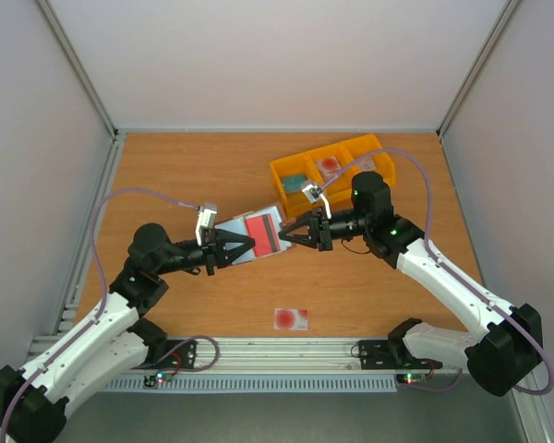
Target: Take the credit cards out of the card holder
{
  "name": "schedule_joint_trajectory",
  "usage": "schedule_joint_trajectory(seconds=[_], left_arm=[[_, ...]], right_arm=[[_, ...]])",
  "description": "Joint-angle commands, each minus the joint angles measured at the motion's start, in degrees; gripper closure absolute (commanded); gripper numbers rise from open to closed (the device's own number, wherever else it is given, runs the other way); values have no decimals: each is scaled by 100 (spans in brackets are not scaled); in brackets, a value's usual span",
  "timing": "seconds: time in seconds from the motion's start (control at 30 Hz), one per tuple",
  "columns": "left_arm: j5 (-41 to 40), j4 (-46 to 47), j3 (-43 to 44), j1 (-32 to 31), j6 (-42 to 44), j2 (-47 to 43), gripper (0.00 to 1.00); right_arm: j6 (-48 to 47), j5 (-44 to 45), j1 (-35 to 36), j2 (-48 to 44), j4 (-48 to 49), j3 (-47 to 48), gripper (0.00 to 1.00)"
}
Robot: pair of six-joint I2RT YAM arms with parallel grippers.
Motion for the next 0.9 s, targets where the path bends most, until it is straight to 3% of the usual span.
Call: schedule_joint_trajectory(seconds=[0.0,0.13,0.27,0.87], left_arm=[[105,420,69,-30,126,-136,89],[154,446,69,-27,128,-158,85],[88,387,45,-18,141,-221,100],[-9,224,-2,34,2,-246,100]], right_arm=[[-49,-154,-35,-60,-25,127,99],[-63,-175,-46,-90,-68,133,99],[-96,-149,-68,-149,-85,115,99],[-268,-471,-516,-349,-463,82,99]])
